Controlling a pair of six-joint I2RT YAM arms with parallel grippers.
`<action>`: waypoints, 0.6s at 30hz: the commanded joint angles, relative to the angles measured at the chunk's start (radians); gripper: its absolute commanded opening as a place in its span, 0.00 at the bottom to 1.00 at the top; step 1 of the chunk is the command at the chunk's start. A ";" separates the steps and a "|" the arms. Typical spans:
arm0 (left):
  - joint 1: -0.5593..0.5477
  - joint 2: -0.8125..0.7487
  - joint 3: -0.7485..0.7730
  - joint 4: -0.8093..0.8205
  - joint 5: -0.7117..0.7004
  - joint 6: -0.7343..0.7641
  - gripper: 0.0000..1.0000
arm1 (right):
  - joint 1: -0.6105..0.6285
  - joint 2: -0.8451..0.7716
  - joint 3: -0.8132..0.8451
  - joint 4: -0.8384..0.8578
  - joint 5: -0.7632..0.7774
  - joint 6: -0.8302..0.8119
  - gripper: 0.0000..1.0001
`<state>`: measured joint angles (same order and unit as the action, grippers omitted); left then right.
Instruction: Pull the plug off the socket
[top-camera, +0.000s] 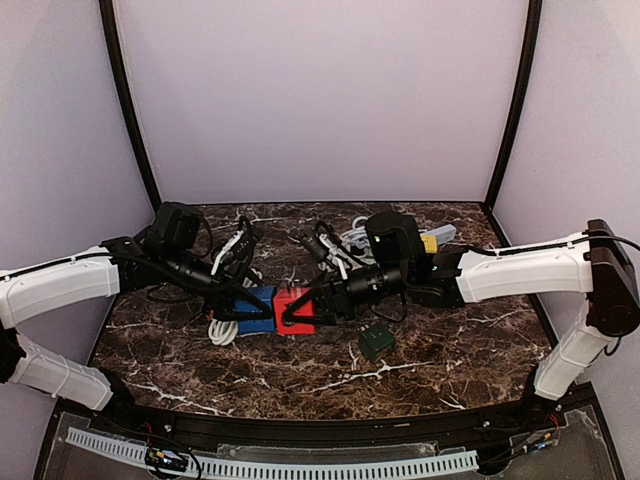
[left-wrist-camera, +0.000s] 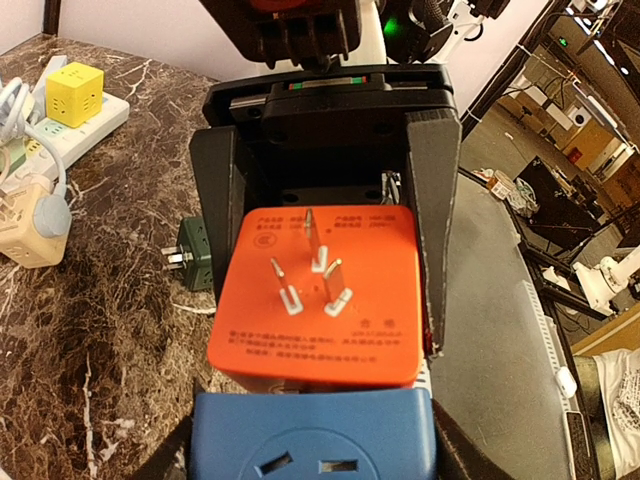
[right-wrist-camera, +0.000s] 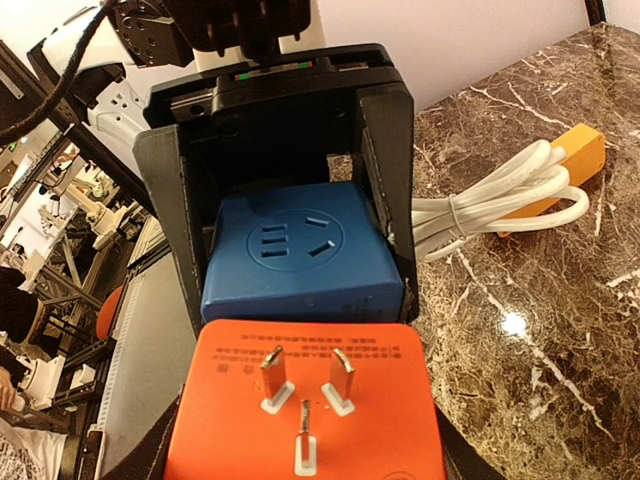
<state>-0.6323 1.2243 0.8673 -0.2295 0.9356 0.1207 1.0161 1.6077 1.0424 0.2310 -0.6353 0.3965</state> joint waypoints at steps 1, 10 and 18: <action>0.026 -0.045 0.020 -0.022 -0.042 0.071 0.01 | -0.021 -0.060 -0.017 -0.070 -0.062 0.049 0.00; 0.026 -0.026 0.021 -0.015 0.073 0.065 0.01 | -0.016 -0.051 0.017 -0.060 -0.222 0.007 0.00; 0.026 -0.029 0.018 -0.005 0.097 0.060 0.01 | -0.007 -0.026 0.042 -0.040 -0.265 0.006 0.00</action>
<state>-0.6266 1.2243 0.8673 -0.2577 1.0374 0.1543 0.9981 1.6032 1.0538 0.1955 -0.7860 0.3939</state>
